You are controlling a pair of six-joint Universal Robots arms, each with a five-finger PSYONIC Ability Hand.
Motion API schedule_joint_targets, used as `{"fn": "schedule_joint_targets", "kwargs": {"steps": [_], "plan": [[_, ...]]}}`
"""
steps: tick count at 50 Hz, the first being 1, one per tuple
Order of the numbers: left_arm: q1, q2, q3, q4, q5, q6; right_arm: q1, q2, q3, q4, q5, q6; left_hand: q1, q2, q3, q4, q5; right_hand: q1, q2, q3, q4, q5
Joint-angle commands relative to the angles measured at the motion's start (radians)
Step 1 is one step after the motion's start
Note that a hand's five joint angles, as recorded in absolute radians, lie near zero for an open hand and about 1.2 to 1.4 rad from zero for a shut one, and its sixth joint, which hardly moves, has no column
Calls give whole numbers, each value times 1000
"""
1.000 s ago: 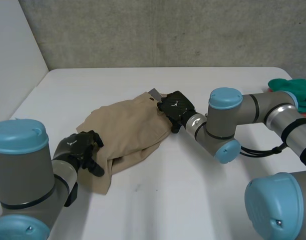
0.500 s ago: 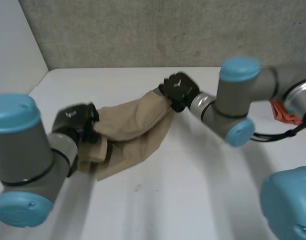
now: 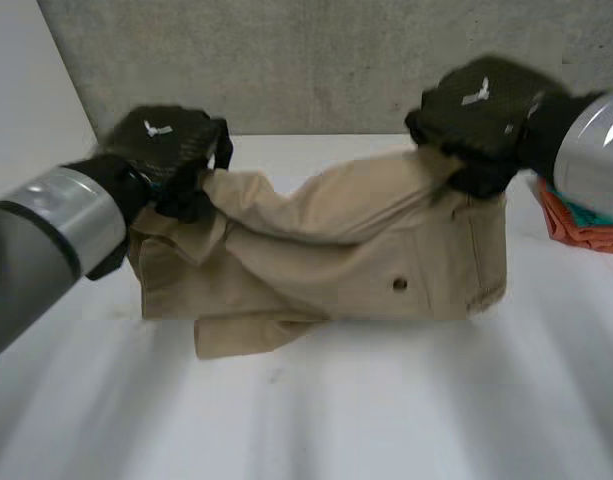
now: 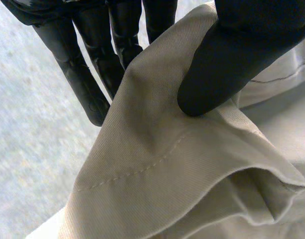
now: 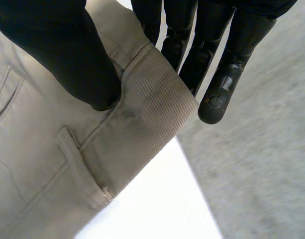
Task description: Fold the laundry.
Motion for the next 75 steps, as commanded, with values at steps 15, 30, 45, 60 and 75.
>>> {"fn": "schedule_joint_targets", "kwargs": {"steps": [15,30,45,60,75], "plan": [[20,-441,495,640,-7,32,28,429,-464,-565,281,221,286,199,206,198,230,427,218,216,207,231],[23,-256,261,849,62,-97,51,216,-113,-852,268,255,286,199,206,198,230,427,218,216,207,231],[29,-281,-302,769,88,-39,42,139,570,-852,105,178,272,185,192,184,216,427,218,216,207,231],[24,-257,-359,515,50,213,-21,196,679,-843,114,155,-477,-564,-557,-565,-532,427,218,216,207,231],[-23,-50,-500,478,-254,8,-107,199,697,-840,117,242,-424,-511,-504,-512,-480,427,218,216,207,231]]}}
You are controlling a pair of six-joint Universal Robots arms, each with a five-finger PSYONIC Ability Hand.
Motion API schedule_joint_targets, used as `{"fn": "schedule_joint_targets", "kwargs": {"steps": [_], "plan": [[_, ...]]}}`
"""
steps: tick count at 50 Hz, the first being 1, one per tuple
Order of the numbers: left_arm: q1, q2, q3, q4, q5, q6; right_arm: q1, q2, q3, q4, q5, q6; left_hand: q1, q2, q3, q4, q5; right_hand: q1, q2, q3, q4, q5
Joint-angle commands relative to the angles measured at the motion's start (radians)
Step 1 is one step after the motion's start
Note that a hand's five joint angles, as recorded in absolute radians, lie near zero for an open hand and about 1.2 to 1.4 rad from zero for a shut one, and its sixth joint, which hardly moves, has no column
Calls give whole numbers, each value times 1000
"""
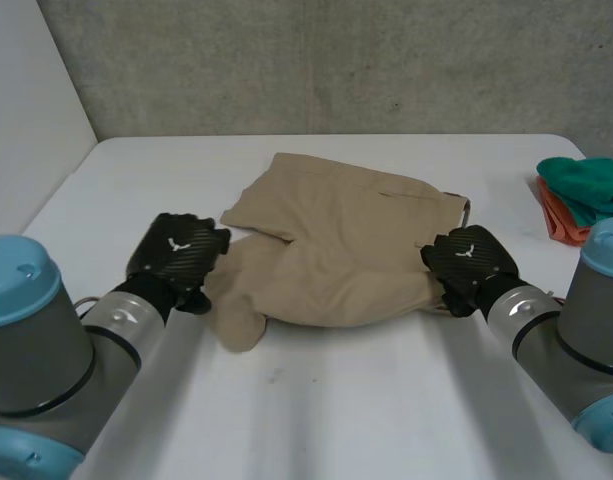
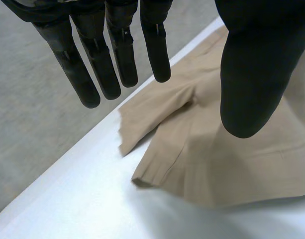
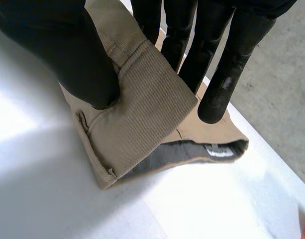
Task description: Fold the laundry.
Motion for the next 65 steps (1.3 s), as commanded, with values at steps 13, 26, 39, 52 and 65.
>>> {"fn": "schedule_joint_targets", "kwargs": {"steps": [13,26,39,52,65], "plan": [[-50,95,-73,-290,-51,-379,-29,4,4,3,-12,76,306,314,305,317,326,418,218,210,202,227],[-41,-114,52,-152,-67,-396,-26,4,26,2,-16,73,39,47,37,50,59,418,218,210,202,227],[-56,-319,287,-150,-83,-392,-21,4,35,-7,-15,65,36,44,34,47,56,418,218,210,202,227],[-74,-428,424,-147,-86,-384,-21,12,35,-10,-15,62,56,65,55,68,76,418,218,210,202,227],[-74,-502,482,-127,-83,-354,-23,26,27,-10,-13,59,224,232,222,235,244,418,218,210,202,227]]}}
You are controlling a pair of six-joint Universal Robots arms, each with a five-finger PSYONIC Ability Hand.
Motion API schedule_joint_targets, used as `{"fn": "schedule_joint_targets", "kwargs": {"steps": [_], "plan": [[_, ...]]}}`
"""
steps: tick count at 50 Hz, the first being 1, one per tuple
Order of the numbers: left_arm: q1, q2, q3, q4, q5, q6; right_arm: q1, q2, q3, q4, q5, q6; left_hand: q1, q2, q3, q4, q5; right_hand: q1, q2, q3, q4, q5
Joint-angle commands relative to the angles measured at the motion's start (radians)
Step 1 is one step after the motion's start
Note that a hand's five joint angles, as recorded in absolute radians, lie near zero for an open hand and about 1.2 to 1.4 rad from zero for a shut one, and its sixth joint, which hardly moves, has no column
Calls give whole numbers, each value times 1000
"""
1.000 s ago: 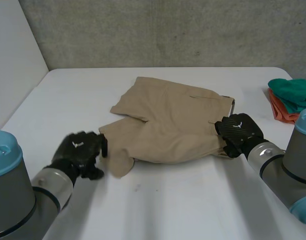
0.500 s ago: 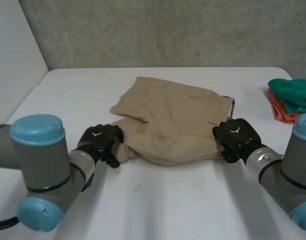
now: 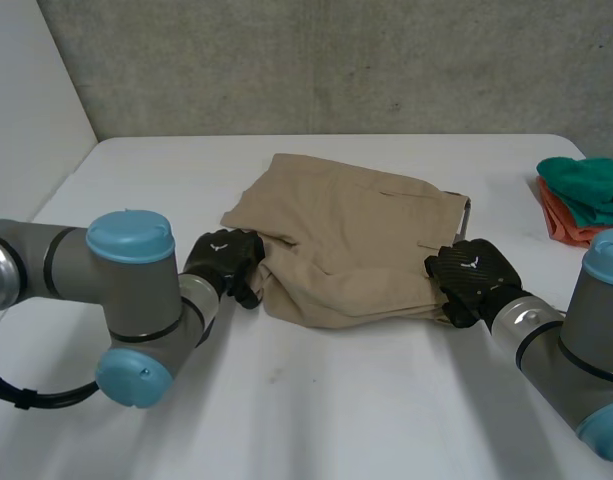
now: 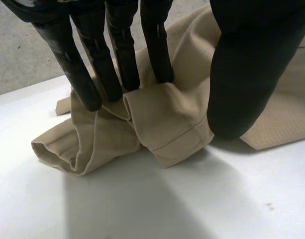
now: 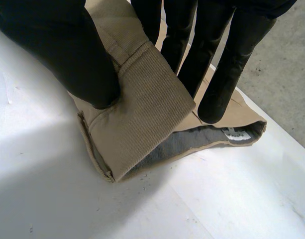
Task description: Fold the laundry.
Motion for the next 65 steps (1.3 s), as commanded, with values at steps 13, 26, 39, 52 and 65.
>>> {"fn": "schedule_joint_targets", "kwargs": {"steps": [13,26,39,52,65], "plan": [[-10,-72,28,138,-32,181,1,5,-17,2,9,-2,320,305,311,308,304,418,218,210,202,227],[-18,19,-19,115,-41,219,3,-6,-27,15,10,-14,799,783,790,786,783,418,218,210,202,227],[-12,536,-404,-130,-35,527,3,-92,-96,338,15,-298,799,783,790,786,783,418,218,210,202,227],[-184,799,-552,-588,-34,587,-13,-253,-44,886,-16,-559,799,783,790,786,783,418,218,210,202,227],[-115,551,-388,-206,-38,599,0,-159,-147,620,-22,-380,799,783,790,786,783,418,218,210,202,227]]}}
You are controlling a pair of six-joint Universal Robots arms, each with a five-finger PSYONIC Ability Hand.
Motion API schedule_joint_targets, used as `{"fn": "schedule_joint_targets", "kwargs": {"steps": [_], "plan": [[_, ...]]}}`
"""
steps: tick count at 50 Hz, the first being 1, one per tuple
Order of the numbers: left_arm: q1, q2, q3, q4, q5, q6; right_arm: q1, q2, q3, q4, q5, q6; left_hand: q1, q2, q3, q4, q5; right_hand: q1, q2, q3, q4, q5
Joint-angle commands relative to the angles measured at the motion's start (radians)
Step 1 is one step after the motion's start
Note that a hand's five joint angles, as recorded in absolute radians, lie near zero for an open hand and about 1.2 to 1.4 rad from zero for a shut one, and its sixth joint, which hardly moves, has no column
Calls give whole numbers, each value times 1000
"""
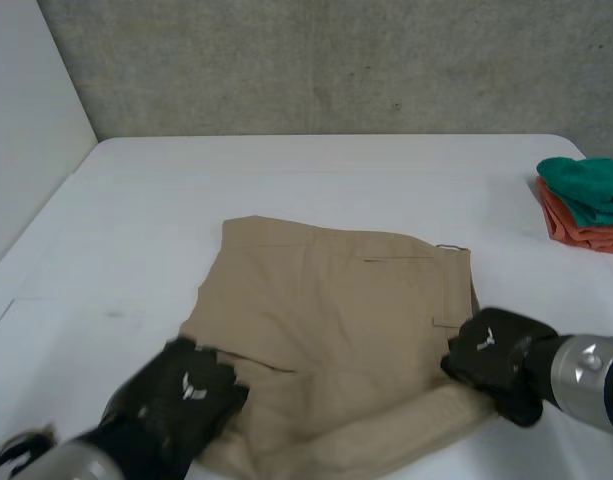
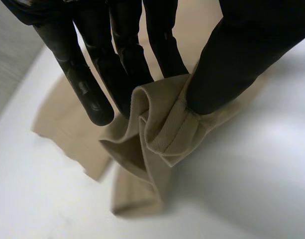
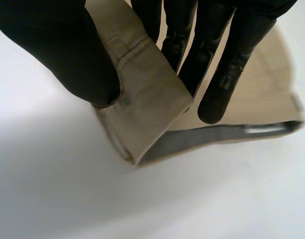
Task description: Fold the laundry.
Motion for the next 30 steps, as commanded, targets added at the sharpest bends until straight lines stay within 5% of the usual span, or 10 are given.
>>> {"fn": "schedule_joint_targets", "kwargs": {"steps": [1,13,26,27,30], "plan": [[99,-220,122,276,-3,9,10,114,-85,-244,27,164,264,198,204,195,262,418,218,210,202,227],[164,-653,501,520,-58,12,78,453,-465,-425,263,198,264,198,204,195,262,418,218,210,202,227],[199,-940,778,806,-43,151,118,777,-860,-447,304,199,264,198,204,195,262,418,218,210,202,227],[199,-944,778,832,-43,159,124,803,-895,-447,321,201,264,198,204,195,262,62,-139,-146,-154,-130],[198,-946,770,931,-50,179,130,824,-927,-447,372,207,-637,-703,-697,-707,-639,-636,-836,-844,-852,-827]]}}
